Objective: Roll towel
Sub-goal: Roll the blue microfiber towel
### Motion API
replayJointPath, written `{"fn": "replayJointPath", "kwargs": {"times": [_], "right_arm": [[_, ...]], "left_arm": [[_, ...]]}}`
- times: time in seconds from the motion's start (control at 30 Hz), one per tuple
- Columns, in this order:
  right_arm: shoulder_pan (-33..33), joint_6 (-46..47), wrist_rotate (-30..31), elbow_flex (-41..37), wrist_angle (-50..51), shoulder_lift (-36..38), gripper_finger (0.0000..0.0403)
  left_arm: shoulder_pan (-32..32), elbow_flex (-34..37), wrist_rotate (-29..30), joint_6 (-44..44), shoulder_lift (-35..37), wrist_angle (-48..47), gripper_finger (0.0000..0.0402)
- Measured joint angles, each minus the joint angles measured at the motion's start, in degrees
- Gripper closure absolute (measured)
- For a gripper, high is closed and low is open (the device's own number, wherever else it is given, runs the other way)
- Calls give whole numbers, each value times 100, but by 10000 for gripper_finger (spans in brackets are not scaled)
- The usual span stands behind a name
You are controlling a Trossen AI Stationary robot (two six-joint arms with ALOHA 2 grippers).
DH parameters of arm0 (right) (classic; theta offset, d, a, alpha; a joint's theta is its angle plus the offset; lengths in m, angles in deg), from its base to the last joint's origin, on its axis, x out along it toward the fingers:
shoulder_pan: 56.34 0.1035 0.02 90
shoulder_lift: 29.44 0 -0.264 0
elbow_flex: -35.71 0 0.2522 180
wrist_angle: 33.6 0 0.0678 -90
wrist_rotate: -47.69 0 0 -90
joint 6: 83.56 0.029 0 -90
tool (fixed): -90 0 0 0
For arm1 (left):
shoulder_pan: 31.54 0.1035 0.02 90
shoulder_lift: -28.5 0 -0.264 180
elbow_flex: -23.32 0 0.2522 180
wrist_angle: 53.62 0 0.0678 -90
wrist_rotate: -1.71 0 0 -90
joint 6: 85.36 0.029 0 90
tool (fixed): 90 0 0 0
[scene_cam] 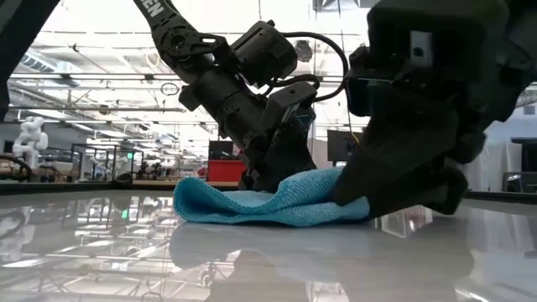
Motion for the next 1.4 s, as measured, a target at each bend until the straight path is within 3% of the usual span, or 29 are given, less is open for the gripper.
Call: {"fn": "replayJointPath", "kwargs": {"times": [0.47, 0.93, 1.13, 1.4], "right_arm": [[-194, -718, -298, 179, -796, -34, 397], [-180, -744, -1055, 555, -681, -14, 353], [-146, -465, -1053, 555, -396, -10, 326], [140, -156, -1035, 557, 285, 1, 321]], "left_arm": [[113, 4, 261, -22, -7, 192, 261], [223, 4, 519, -51, -13, 275, 261], [236, 4, 477, -134, -13, 284, 261], [227, 4, 256, -105, -15, 314, 261]]}}
